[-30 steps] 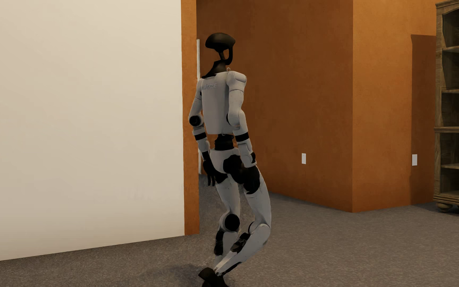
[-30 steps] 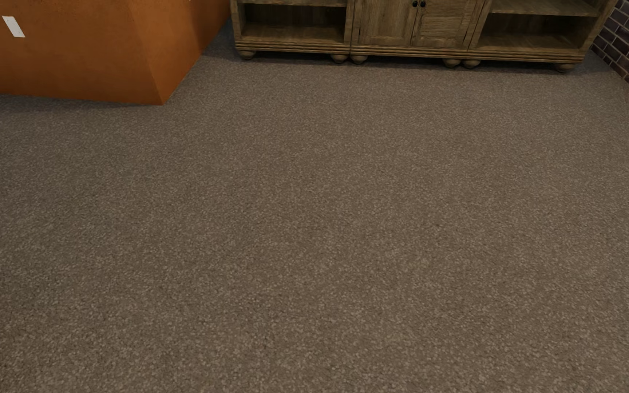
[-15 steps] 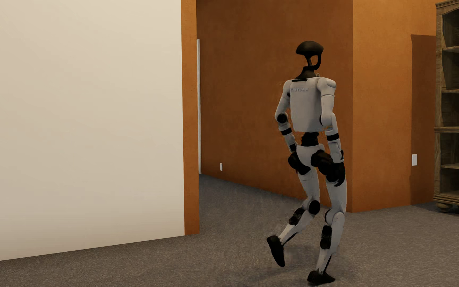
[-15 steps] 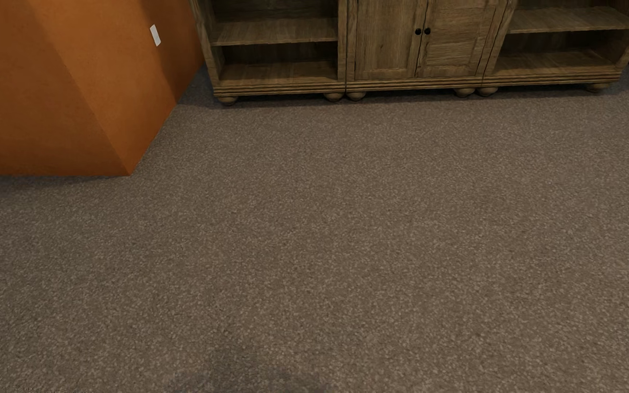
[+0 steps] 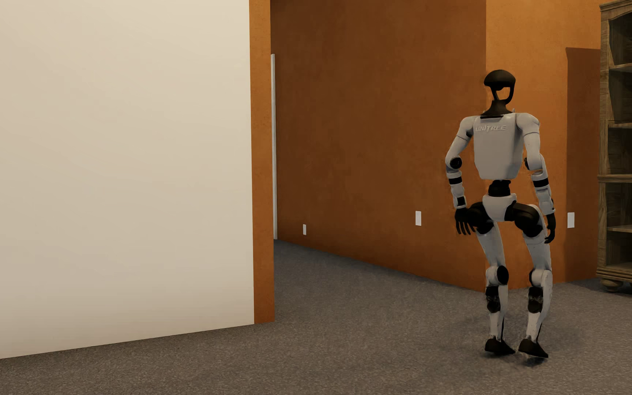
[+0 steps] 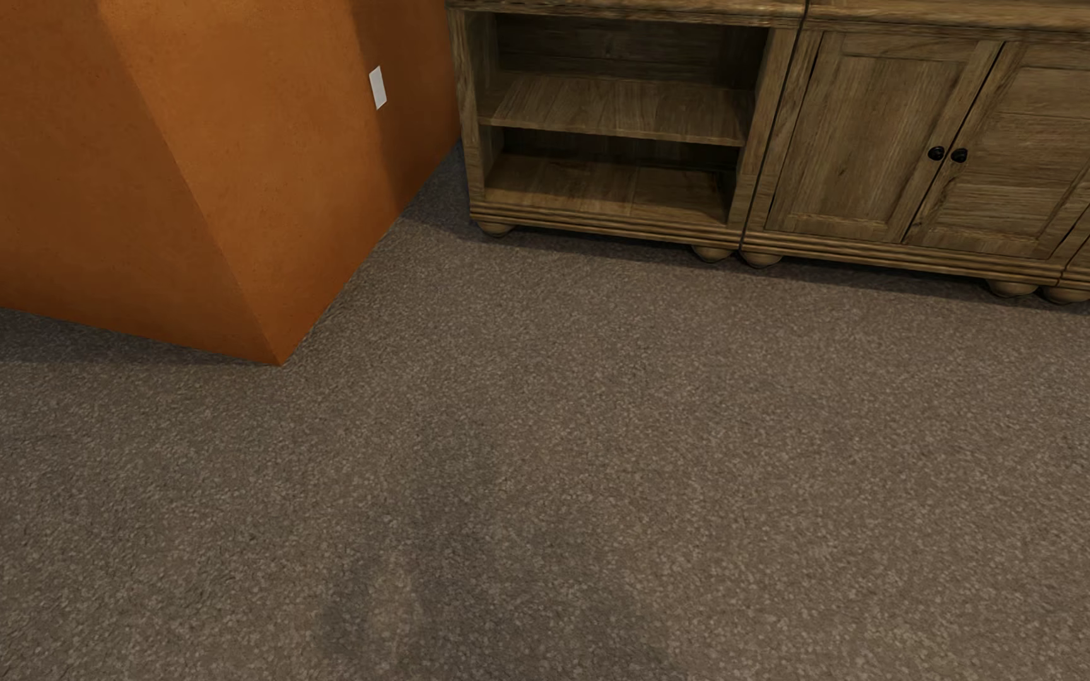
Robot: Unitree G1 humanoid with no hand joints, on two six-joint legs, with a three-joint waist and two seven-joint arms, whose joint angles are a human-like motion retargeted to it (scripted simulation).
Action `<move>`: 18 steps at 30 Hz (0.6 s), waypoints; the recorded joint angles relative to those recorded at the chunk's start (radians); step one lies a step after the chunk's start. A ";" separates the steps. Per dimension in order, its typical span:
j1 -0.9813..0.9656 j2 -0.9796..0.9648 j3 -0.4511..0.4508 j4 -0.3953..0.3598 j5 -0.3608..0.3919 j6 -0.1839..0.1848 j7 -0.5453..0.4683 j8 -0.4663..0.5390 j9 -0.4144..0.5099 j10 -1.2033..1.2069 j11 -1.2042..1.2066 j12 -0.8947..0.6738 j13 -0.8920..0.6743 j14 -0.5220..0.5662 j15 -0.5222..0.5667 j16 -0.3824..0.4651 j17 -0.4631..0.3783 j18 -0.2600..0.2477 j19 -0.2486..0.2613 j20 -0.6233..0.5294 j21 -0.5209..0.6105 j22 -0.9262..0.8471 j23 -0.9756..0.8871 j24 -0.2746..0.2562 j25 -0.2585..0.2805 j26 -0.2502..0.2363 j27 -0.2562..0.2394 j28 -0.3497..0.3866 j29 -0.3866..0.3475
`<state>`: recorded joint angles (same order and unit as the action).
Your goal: Walk around the corner
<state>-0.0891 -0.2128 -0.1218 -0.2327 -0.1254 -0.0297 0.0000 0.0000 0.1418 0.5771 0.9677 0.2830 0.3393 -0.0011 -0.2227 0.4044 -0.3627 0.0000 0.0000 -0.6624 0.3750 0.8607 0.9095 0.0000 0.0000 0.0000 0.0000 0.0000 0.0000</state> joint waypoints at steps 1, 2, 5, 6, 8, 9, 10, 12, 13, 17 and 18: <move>0.055 -0.024 -0.025 0.005 -0.005 0.023 0.000 0.000 -0.010 -0.025 -0.216 -0.021 0.031 -0.065 0.044 -0.001 -0.007 0.000 0.000 0.029 -0.021 -0.025 -0.004 0.000 0.000 0.000 0.000 0.000 0.000; 0.103 -0.029 -0.038 0.006 -0.011 0.035 0.000 0.000 -0.016 -0.039 -0.405 -0.040 0.055 -0.124 0.282 0.006 -0.009 0.000 0.000 0.065 -0.010 -0.061 -0.004 0.000 0.000 0.000 0.000 0.000 0.000; 0.217 -0.075 -0.095 0.021 -0.064 0.045 0.000 0.000 -0.036 0.037 -0.335 -0.075 0.127 -0.297 0.514 0.048 -0.004 0.000 0.000 0.128 -0.024 -0.141 0.001 0.000 0.000 0.000 0.000 0.000 0.000; 0.199 -0.055 -0.120 0.039 -0.038 0.066 0.000 0.000 -0.036 0.120 -0.299 -0.082 0.113 -0.253 0.360 0.041 -0.008 0.000 0.000 0.145 0.005 -0.147 0.023 0.000 0.000 0.000 0.000 0.000 0.000; 0.096 0.018 -0.145 0.070 -0.066 0.104 0.000 0.000 -0.010 0.300 -0.255 -0.113 0.048 0.030 0.198 -0.007 -0.030 0.000 0.000 0.134 0.028 -0.133 0.058 0.000 0.000 0.000 0.000 0.000 0.000; 0.040 0.057 -0.111 0.096 -0.075 0.122 0.000 0.000 -0.008 0.333 -0.277 -0.126 0.022 0.139 0.157 -0.031 -0.044 0.000 0.000 0.094 0.019 -0.114 0.072 0.000 0.000 0.000 0.000 0.000 0.000; -0.034 0.097 -0.078 0.116 -0.105 0.126 0.000 0.000 -0.011 0.354 -0.297 -0.111 0.012 0.170 0.130 -0.038 -0.050 0.000 0.000 0.081 -0.022 -0.136 0.053 0.000 0.000 0.000 0.000 0.000 0.000; -0.180 0.189 -0.031 0.151 -0.150 0.109 0.000 0.000 -0.029 0.338 -0.321 -0.072 0.001 0.121 0.066 -0.049 -0.053 0.000 0.000 0.022 -0.029 -0.115 0.000 0.000 0.000 0.000 0.000 0.000 0.000; -0.231 0.234 0.009 0.180 -0.161 0.098 0.000 0.000 -0.031 0.294 -0.328 -0.049 0.004 0.109 0.038 -0.055 -0.053 0.000 0.000 -0.008 -0.032 -0.081 -0.034 0.000 0.000 0.000 0.000 0.000 0.000; -0.412 0.440 0.127 0.250 -0.119 0.063 0.000 0.000 -0.047 0.030 -0.399 0.058 -0.019 -0.013 -0.068 -0.033 -0.044 0.000 0.000 -0.062 -0.039 0.022 -0.142 0.000 0.000 0.000 0.000 0.000 0.000; -0.444 0.479 0.154 0.260 -0.100 0.054 0.000 0.000 -0.051 -0.010 -0.409 0.085 -0.042 -0.092 -0.092 -0.023 -0.047 0.000 0.000 -0.066 -0.039 0.049 -0.162 0.000 0.000 0.000 0.000 0.000 0.000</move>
<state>-0.5332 0.2664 0.0327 0.0271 -0.2254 0.0244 0.0000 0.0000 0.0906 0.5670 0.5586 0.3684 0.2972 -0.0926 -0.3145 0.3810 -0.4094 0.0000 0.0000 -0.7286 0.3364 0.9099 0.7471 0.0000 0.0000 0.0000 0.0000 0.0000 0.0000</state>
